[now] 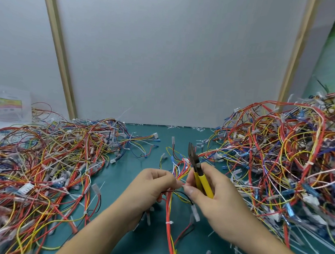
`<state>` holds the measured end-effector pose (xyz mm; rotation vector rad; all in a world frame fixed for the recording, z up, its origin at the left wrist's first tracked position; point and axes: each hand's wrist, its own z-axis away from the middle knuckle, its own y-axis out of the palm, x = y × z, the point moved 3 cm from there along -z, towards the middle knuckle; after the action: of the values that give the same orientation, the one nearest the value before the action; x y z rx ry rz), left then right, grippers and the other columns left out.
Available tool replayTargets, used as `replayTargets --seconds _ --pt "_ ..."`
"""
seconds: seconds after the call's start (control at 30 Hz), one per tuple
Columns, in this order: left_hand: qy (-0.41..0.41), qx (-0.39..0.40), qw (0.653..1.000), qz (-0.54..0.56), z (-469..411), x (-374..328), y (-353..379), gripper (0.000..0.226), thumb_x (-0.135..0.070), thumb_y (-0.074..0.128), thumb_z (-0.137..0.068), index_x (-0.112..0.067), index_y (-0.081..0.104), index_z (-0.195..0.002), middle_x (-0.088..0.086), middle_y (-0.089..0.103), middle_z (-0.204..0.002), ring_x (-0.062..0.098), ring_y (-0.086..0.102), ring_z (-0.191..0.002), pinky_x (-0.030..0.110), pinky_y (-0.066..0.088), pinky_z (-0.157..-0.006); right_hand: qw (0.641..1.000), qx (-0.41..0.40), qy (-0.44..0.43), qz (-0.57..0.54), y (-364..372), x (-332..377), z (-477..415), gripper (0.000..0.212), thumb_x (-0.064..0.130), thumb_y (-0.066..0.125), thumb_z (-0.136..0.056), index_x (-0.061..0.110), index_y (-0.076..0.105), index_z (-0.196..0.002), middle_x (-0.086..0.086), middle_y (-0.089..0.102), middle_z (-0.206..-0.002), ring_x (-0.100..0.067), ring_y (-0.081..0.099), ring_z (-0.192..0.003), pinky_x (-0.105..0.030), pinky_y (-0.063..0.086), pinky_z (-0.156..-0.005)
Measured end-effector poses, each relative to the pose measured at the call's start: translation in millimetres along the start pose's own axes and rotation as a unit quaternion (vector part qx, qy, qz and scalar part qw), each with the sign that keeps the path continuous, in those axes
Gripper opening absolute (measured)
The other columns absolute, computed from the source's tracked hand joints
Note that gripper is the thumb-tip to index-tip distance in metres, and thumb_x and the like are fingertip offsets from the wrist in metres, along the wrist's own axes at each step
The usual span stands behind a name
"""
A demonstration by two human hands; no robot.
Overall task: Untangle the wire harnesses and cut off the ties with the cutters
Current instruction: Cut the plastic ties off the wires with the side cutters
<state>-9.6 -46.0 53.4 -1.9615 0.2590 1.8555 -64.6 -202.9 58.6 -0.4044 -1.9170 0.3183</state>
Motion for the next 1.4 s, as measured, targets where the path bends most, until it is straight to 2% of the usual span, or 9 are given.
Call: replayTargets --seconds 0.23,0.33,0.47,0.7,0.87,1.07,1.2,1.33,1.4 --pt "0.027 0.021 0.999 0.004 -2 0 0 0.026 -0.046 0.067 -0.061 -0.02 0.065 -0.064 0.002 0.056 -0.065 0.018 0.048 -0.067 0.031 0.037 -0.069 1.0 -0.019 0.003 0.006 -3 2 -1 0.022 0.015 0.066 -0.093 0.035 0.058 -0.088 0.011 0.064 -0.079 -0.01 0.06 -0.073 -0.026 0.051 -0.072" --pt "0.038 0.062 0.997 0.037 -3 -2 -1 0.016 -0.03 0.065 -0.072 -0.015 0.065 -0.068 -0.003 0.056 -0.06 0.008 0.05 -0.055 0.019 0.039 -0.058 0.999 -0.053 0.004 0.001 -8 1 -3 0.024 0.012 0.067 -0.091 0.034 0.059 -0.087 0.011 0.065 -0.078 -0.006 0.06 -0.07 -0.02 0.051 -0.069" --pt "0.019 0.1 0.994 0.038 -2 0 -1 0.022 -0.032 0.067 -0.075 -0.01 0.068 -0.071 0.005 0.059 -0.063 0.016 0.056 -0.055 0.03 0.042 -0.062 0.997 -0.079 -0.003 0.0 -12 1 -3 0.026 0.009 0.067 -0.091 0.033 0.059 -0.084 0.01 0.065 -0.079 -0.003 0.059 -0.068 -0.013 0.048 -0.067" --pt "0.017 0.113 0.99 0.078 -3 2 -2 0.019 -0.023 0.068 -0.081 -0.005 0.075 -0.083 0.012 0.071 -0.076 0.015 0.063 -0.059 0.022 0.05 -0.057 0.996 -0.09 -0.006 0.009 -14 3 -3 0.027 0.01 0.067 -0.092 0.035 0.059 -0.085 0.01 0.066 -0.08 -0.003 0.061 -0.07 -0.01 0.048 -0.067" --pt "0.041 0.061 0.994 0.084 -4 -1 -2 0.028 -0.019 0.071 -0.075 0.009 0.068 -0.08 0.01 0.064 -0.065 0.015 0.058 -0.056 0.021 0.049 -0.057 0.995 -0.096 -0.016 0.022 -13 5 -1 0.018 0.018 0.068 -0.091 0.034 0.06 -0.087 0.007 0.066 -0.079 -0.009 0.06 -0.069 -0.021 0.051 -0.065" --pt "0.085 -0.059 0.99 0.093 -5 -4 -10 0.013 0.002 0.067 -0.085 0.011 0.063 -0.076 0.004 0.06 -0.058 0.012 0.055 -0.051 0.018 0.046 -0.052 0.98 -0.185 -0.071 -0.003 -19 17 2 0.014 0.043 0.064 -0.089 0.03 0.062 -0.092 0.005 0.064 -0.08 -0.015 0.062 -0.075 -0.03 0.051 -0.073" --pt "0.101 -0.118 0.98 0.121 -7 -4 -16 0.012 -0.001 0.066 -0.086 0.0 0.07 -0.074 0.011 0.069 -0.067 0.02 0.065 -0.061 0.021 0.053 -0.058 0.985 -0.15 -0.077 -0.046 -14 23 4 0.025 0.053 0.059 -0.085 0.029 0.064 -0.09 0.008 0.065 -0.077 -0.01 0.063 -0.072 -0.021 0.052 -0.069" --pt "0.083 -0.106 0.978 0.161 -6 -3 -14 0.015 -0.003 0.061 -0.091 0.001 0.074 -0.085 0.018 0.076 -0.084 0.024 0.075 -0.077 0.02 0.057 -0.066 0.996 -0.037 0.041 -0.071 -2 11 1 0.023 0.039 0.063 -0.095 0.021 0.066 -0.082 -0.006 0.062 -0.07 -0.022 0.058 -0.064 -0.052 0.053 -0.073" --pt "0.065 -0.093 0.974 0.198 -6 -3 -14 0.015 -0.005 0.061 -0.09 0.001 0.075 -0.087 0.019 0.076 -0.09 0.024 0.075 -0.081 0.021 0.058 -0.068 0.992 -0.003 0.099 -0.073 4 5 1 0.03 0.035 0.064 -0.095 0.009 0.066 -0.081 -0.004 0.063 -0.069 -0.017 0.058 -0.061 -0.051 0.055 -0.07"
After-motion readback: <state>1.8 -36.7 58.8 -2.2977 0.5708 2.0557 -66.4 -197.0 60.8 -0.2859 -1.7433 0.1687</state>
